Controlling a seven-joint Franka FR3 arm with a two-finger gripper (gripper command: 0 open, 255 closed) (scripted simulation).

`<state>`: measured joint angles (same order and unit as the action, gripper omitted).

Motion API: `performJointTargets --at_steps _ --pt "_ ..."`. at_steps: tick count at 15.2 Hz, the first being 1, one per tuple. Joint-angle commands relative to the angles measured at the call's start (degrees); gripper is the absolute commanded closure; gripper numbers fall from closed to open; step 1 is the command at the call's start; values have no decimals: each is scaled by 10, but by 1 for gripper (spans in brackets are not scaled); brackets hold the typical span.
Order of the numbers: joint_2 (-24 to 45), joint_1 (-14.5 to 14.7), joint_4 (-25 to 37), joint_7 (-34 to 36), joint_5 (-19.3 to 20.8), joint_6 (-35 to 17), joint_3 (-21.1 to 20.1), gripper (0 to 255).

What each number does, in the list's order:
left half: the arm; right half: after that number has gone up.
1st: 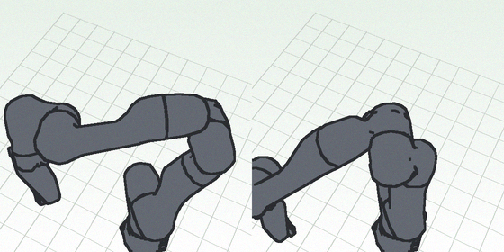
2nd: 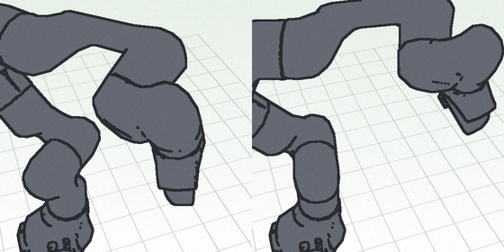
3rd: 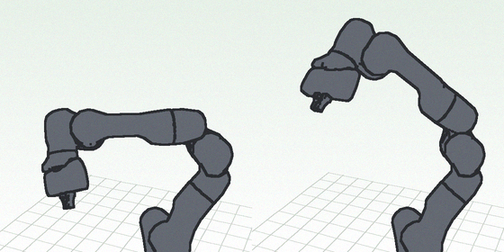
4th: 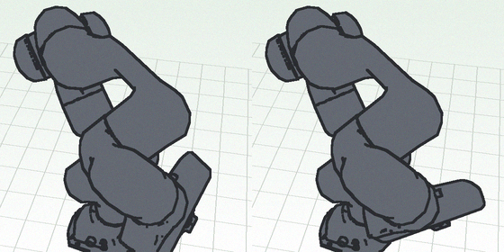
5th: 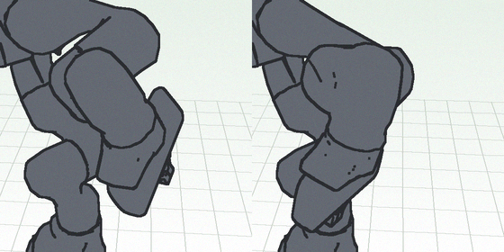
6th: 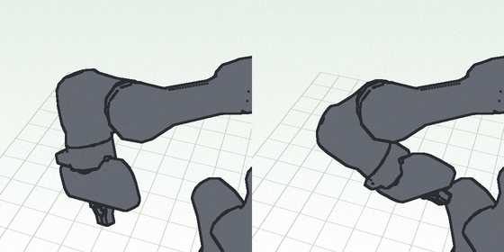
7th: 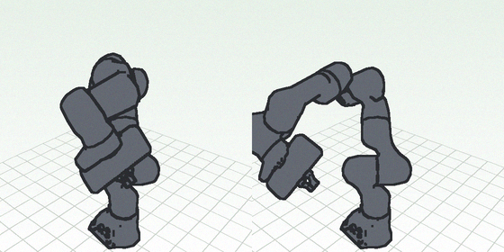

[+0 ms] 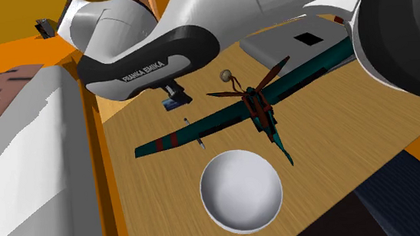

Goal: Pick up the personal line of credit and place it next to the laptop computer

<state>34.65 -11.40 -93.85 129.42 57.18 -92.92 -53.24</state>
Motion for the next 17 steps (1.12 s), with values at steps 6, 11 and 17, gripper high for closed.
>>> performJointTargets --at_steps 6,11,17 --pt "-22 -3 24 -27 -18 29 -12 255" --pt "-35 -3 45 -47 -28 51 -19 255" --pt "-77 -65 6 -80 -45 22 -31 255"
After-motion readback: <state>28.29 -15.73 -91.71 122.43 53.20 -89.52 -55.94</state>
